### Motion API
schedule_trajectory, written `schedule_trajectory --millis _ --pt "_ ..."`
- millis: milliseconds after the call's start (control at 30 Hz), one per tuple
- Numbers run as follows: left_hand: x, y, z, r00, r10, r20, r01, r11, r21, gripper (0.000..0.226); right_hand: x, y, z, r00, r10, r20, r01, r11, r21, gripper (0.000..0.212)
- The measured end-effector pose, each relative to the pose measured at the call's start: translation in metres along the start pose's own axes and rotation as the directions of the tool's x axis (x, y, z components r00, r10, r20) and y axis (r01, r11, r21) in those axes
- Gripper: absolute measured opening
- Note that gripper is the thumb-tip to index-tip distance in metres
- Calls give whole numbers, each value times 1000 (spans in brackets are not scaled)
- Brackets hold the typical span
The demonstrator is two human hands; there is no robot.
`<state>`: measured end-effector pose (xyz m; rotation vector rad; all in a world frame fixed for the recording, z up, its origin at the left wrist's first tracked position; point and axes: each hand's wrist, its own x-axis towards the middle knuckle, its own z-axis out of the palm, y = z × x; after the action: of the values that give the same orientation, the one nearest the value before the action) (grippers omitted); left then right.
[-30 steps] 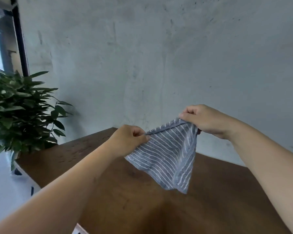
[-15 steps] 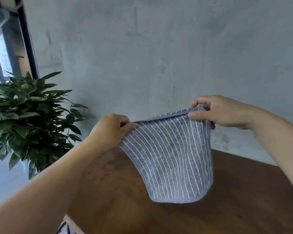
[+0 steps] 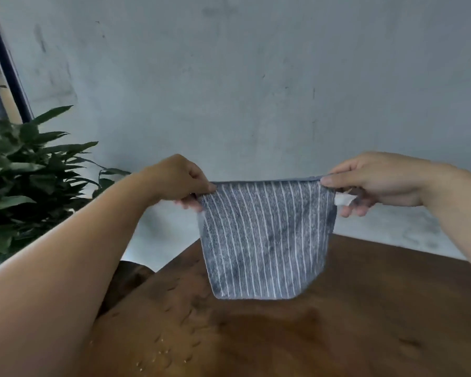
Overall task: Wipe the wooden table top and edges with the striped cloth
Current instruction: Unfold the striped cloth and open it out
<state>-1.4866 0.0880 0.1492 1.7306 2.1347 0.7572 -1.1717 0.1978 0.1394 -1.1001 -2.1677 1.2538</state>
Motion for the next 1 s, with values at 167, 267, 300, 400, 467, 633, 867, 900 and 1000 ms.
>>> schedule_trajectory --millis 167,267,300,400,467,633,867,900,1000 --pt "90 -33 21 982 135 -131 -148 984 -99 12 71 23 17 959 130 -251 -81 977 196 27" --pt "128 -39 27 928 238 -286 -273 958 -90 11 95 24 21 869 65 -491 45 977 209 24" --pt "136 -40 27 908 264 -325 -309 947 -93 10 99 23 23 837 43 -545 79 977 198 23" --pt "146 -62 35 882 302 -361 -356 930 -91 11 102 27 42 799 26 -601 52 992 112 24" --pt "147 -91 52 897 320 -304 -353 934 -59 13 103 39 67 828 66 -557 -69 997 16 18" --pt "140 -169 119 954 297 26 -298 953 45 18 112 89 140 920 207 -333 -348 825 -446 29" --pt "143 -197 129 962 206 179 -211 977 10 19 122 79 165 877 336 -345 -476 498 -725 69" --pt "148 -197 127 979 167 117 -163 986 -45 19 127 72 166 866 285 -412 -497 398 -771 69" --pt "166 -206 134 997 26 -68 -31 996 -82 29 160 62 179 851 136 -508 -522 332 -786 50"
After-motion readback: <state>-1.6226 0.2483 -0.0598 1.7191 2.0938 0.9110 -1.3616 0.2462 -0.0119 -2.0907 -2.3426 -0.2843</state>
